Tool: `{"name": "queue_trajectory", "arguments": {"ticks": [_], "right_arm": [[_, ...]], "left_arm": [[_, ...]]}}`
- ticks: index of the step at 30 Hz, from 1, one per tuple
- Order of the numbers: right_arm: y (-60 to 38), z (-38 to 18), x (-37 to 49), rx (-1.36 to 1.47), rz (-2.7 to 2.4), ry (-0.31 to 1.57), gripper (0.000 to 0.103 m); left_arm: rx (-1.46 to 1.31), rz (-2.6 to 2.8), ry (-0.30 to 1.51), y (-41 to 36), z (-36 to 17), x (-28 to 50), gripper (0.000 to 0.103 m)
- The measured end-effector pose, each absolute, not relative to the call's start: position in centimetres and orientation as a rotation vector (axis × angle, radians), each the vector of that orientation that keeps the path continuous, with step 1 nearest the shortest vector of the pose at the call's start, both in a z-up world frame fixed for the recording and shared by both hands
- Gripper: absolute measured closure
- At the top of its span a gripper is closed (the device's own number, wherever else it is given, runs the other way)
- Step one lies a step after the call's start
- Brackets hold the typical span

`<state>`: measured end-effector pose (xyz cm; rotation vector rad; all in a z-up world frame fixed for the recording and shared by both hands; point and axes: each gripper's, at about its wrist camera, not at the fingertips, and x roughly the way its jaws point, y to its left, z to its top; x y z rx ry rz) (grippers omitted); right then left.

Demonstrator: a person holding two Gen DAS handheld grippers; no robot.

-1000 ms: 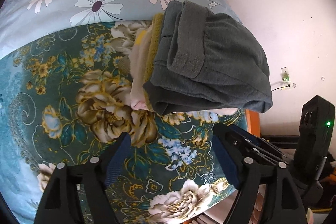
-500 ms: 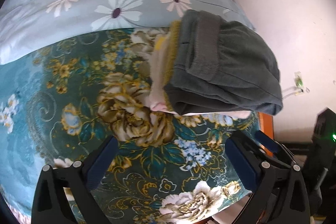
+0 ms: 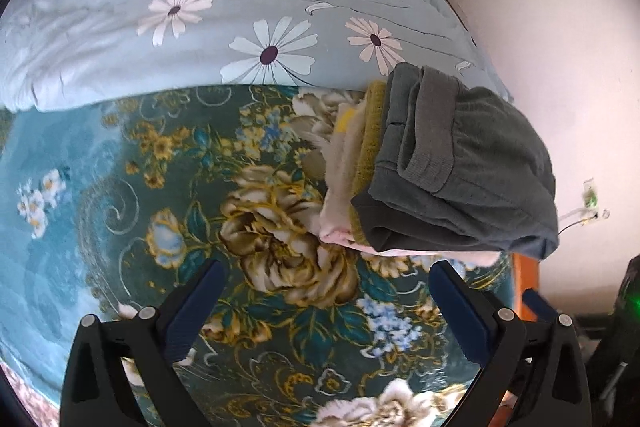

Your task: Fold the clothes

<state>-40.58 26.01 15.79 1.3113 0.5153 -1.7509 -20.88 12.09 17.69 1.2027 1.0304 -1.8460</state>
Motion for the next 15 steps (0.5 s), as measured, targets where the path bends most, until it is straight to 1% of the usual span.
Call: {"name": "queue_trajectory", "arguments": {"ticks": [5, 9, 15], "right_arm": [[25.9, 15.1, -40.5, 1.311, -1.753, 0.567, 0.0], [26.1, 14.3, -40.5, 1.34, -1.74, 0.582, 0.0], [26.1, 13.9, -41.6, 1.367, -1.751, 0.579, 0.0]], "left_arm": [[1.31, -1.823, 0.947, 12.6, 16.4, -21.3, 0.0], [1.368, -1.813, 0.931, 13.1, 15.5, -21.9, 0.0], [1.376, -1.839, 0.886, 13.0, 15.9, -23.7, 0.0]]}}
